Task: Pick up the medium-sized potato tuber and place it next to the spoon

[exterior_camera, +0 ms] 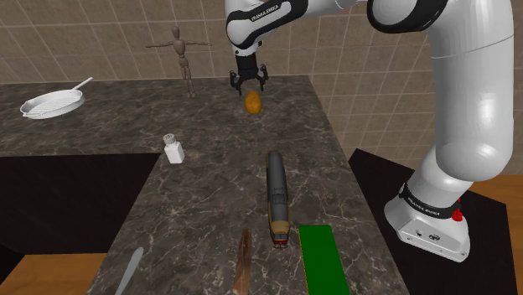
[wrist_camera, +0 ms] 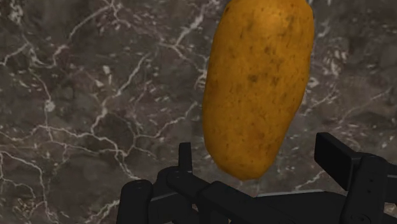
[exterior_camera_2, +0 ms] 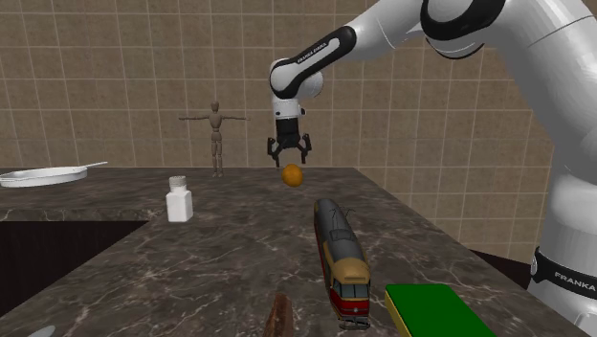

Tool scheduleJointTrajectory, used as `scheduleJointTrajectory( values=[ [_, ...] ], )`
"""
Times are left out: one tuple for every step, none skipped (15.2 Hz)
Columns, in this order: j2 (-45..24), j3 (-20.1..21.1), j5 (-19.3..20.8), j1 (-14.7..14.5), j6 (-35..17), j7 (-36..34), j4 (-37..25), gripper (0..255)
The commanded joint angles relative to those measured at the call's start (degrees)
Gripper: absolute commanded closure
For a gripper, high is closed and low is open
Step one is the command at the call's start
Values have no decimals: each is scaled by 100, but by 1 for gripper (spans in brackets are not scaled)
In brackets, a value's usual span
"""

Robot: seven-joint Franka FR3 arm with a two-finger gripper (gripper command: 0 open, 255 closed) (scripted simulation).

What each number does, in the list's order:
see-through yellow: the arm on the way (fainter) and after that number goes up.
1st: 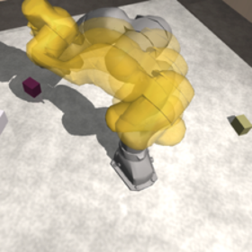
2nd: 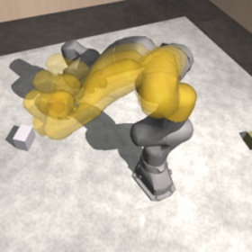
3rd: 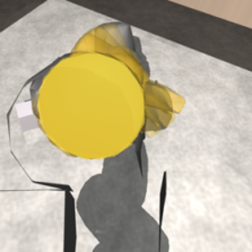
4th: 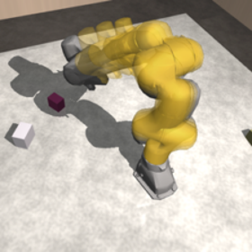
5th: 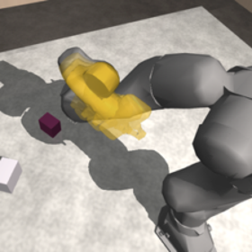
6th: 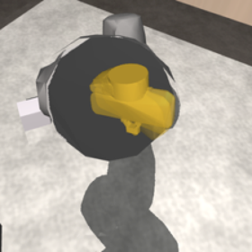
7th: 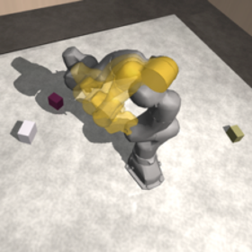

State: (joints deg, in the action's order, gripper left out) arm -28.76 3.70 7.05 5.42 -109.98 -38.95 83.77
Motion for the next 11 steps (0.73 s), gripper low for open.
scheduleJointTrajectory(
  values=[
    [-51,-7,6,7,-130,-10,77,0],
    [-70,-9,10,10,-198,-13,126,0],
    [-89,-12,13,14,-265,-16,173,0],
    [-99,-13,15,16,-304,-18,202,0],
    [-100,-13,15,16,-303,-18,201,0],
    [-101,-13,15,16,-303,-18,200,0],
    [-101,-13,15,16,-303,-18,200,0],
    [-101,-13,15,16,-303,-18,200,0],
    [-101,-13,15,16,-303,-18,200,0],
    [-101,-13,15,16,-303,-18,200,0],
    [-101,-13,15,16,-302,-18,199,0]
  ],
)
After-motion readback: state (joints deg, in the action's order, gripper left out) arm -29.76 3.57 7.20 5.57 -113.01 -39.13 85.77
